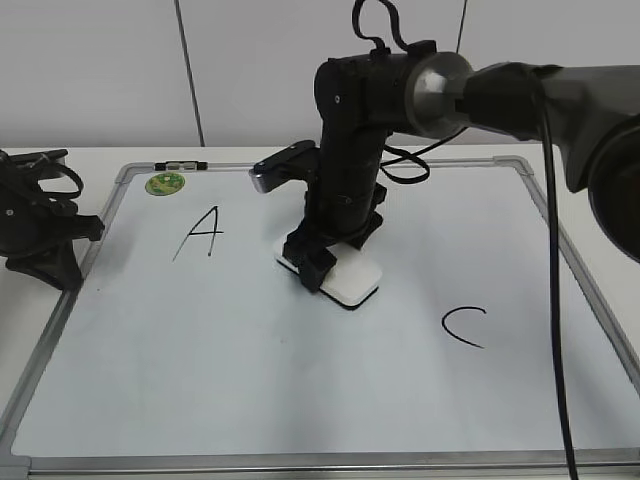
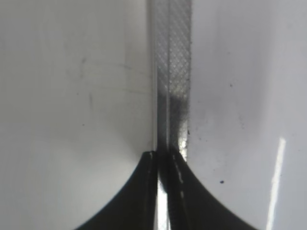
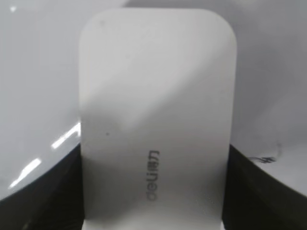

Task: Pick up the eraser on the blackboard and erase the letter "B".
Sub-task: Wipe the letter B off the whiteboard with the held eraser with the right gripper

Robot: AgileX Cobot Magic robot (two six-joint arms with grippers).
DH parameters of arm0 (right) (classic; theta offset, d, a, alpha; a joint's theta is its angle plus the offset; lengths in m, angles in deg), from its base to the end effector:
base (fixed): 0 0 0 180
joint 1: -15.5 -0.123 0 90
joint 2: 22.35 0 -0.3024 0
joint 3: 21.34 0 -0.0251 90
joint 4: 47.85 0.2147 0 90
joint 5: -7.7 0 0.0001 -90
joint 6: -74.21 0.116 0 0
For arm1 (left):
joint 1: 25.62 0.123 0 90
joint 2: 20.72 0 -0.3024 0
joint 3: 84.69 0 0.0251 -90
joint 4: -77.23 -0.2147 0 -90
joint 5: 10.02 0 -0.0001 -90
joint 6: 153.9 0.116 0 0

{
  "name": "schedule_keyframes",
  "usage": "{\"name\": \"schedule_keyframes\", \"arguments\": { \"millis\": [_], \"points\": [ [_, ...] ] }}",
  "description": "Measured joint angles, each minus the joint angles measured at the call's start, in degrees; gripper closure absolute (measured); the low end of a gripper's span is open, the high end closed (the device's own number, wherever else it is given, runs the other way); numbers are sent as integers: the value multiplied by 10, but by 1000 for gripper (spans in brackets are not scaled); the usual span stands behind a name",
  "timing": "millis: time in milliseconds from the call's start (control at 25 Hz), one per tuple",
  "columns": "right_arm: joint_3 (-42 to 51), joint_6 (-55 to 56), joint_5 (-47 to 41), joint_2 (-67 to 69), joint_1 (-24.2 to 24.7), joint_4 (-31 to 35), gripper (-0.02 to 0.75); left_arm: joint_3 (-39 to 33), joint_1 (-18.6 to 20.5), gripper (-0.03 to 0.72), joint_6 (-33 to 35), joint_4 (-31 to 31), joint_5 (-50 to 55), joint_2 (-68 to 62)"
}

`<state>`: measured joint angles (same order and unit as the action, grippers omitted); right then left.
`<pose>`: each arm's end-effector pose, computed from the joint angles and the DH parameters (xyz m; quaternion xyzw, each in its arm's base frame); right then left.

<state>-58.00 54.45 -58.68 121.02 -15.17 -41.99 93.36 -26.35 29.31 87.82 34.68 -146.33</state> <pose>0.3983 0.2488 0.1511 -0.4087 0.9094 0.0535 0.0554 0.3777 -0.0198 0.1440 -0.0269 0.9950 -0.0677 0.0687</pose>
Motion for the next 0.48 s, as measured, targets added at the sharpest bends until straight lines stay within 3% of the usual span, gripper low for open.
{"name": "schedule_keyframes", "arguments": {
  "millis": [160,480],
  "points": [
    [0,21,12,0,4,-68,192,0,0,680,0,0,0,0],
    [0,34,26,0,60,-81,192,0,0,680,0,0,0,0]
  ]
}}
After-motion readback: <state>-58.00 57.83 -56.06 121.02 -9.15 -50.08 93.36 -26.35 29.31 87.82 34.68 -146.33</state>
